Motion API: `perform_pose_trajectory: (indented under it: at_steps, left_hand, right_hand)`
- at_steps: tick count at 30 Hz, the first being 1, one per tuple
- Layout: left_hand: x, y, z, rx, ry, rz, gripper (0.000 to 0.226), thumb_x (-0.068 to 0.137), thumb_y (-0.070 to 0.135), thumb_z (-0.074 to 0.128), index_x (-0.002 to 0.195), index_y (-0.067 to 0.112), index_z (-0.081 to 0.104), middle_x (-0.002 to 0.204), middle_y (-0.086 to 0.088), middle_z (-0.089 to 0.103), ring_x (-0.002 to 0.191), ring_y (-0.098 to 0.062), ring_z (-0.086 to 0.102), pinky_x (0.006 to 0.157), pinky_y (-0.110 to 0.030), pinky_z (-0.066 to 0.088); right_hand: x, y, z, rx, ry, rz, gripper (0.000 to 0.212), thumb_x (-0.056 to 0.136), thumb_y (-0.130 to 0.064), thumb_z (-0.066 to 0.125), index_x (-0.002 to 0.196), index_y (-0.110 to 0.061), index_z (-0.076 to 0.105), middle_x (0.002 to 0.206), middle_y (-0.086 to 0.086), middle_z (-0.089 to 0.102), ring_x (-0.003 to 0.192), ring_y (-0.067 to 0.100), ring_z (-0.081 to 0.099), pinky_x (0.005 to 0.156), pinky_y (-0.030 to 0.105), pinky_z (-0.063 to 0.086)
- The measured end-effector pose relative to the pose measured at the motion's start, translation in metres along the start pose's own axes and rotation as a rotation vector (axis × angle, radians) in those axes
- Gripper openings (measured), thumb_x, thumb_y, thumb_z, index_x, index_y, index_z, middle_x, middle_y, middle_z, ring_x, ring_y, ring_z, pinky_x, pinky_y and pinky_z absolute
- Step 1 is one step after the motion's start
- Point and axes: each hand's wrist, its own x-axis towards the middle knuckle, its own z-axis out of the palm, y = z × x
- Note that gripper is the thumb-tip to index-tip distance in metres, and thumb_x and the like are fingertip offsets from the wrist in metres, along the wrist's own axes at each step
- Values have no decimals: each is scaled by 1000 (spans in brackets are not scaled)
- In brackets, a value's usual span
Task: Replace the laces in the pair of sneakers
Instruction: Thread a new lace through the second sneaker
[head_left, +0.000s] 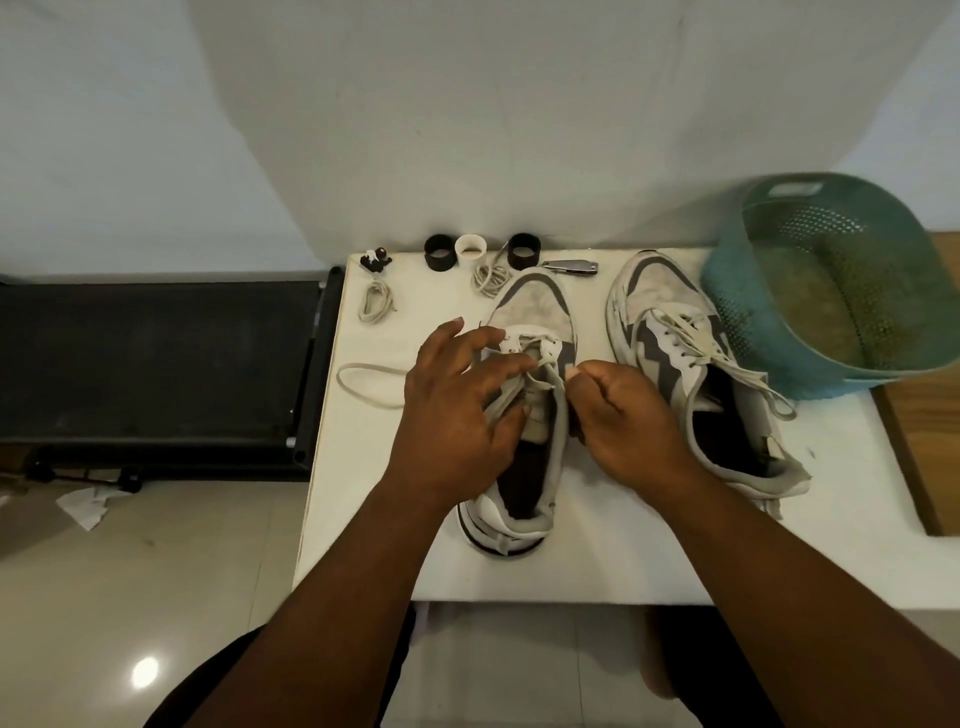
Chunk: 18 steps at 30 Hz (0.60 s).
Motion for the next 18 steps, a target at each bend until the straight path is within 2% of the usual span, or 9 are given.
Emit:
perform_pose_trajectory:
  at_steps: [2,4,7,9,12,15,18]
  left_hand:
    - [1,-1,1,-12,8,-1,40,85,32,69,125,35,69,146,4,54,149,-25,28,117,-42,27]
    - [3,-1,1,-6,30,2,35,86,33,69,121,33,72,145,4,56,149,-26,30,117,-45,29]
    - [5,2,3,30,65,58,27,89,41,67,112,30,76,140,1,61,146,-29,35,116,-49,34]
    - [8,5,5,39,73,89,24,91,42,64,104,28,79,138,1,63,145,-30,38,114,-49,35]
    - [10,7,7,4,82,99,23,93,41,63,100,27,79,138,3,63,145,-30,38,113,-49,37]
    - [11,6,9,-14,93,96,22,94,40,63,101,27,79,137,2,64,144,-29,39,112,-50,37]
    - [11,5,9,-55,84,61,18,90,37,69,102,29,79,139,3,62,144,-28,37,114,-50,36]
  right_hand:
    - [0,0,-2,28,39,-9,38,102,-21,52,65,-15,54,59,6,57,54,14,52,55,36,45]
    - [1,3,-4,54,21,-15,29,103,-27,54,76,-21,61,71,2,65,68,21,64,66,43,56]
    - [1,5,-2,122,-48,7,16,101,-21,58,88,-27,64,82,-5,67,82,21,66,80,50,58]
    - [1,6,-2,186,-41,34,17,101,-17,59,89,-27,64,83,-3,68,81,19,66,79,46,60]
    - [0,3,-4,367,-63,105,20,101,-8,57,95,-23,67,86,2,69,82,12,67,75,30,57]
    - [0,1,-6,489,-73,119,17,98,-3,59,96,-15,69,90,8,71,86,18,69,80,33,60]
    - [0,2,-3,371,5,54,13,97,-11,65,88,-18,70,83,4,71,79,19,67,77,37,60]
